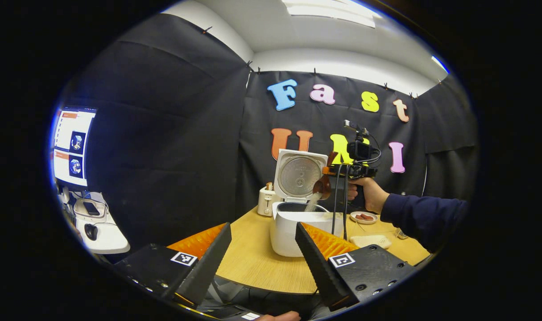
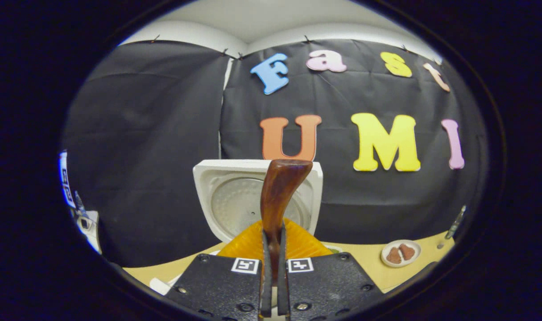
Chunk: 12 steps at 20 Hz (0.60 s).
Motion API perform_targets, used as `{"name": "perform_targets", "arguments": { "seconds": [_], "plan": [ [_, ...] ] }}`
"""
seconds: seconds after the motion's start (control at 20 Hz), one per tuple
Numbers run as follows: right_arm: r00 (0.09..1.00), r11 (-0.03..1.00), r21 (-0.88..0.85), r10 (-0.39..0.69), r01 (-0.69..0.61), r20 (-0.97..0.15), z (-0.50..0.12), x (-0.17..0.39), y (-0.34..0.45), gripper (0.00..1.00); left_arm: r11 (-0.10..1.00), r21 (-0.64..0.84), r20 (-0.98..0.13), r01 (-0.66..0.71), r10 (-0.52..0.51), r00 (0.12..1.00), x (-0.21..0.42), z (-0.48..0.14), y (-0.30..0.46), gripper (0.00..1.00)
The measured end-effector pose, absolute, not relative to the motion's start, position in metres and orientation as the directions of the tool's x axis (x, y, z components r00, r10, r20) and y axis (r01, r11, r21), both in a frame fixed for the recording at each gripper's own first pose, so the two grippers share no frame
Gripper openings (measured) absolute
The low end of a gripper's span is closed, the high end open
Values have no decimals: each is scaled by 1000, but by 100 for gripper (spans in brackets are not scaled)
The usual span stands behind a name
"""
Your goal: Close the left gripper, press the button to open the rice cooker; take a wooden spoon from the chopstick holder with the right hand, scoop a spoonful of rice and pour it into the rice cooker, then put the wooden spoon back into the chopstick holder.
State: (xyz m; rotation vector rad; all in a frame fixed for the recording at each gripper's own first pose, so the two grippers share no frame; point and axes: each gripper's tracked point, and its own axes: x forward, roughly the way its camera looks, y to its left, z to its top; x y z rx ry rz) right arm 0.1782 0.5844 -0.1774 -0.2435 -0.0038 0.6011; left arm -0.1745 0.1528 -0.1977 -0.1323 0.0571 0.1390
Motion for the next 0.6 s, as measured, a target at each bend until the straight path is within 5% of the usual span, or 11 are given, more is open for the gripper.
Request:
{"name": "perform_targets", "arguments": {
  "seconds": [0.25,0.6],
  "plan": [
    [806,705,-481,592,-522,-7,-180,149,608,11,982,-121,-69,-143,135,988,-174,-198,152,92],
    [810,654,-604,586,-456,23,-167,136,595,10,985,-110,-80,-133,125,989,-167,-198,139,92]
  ]
}}
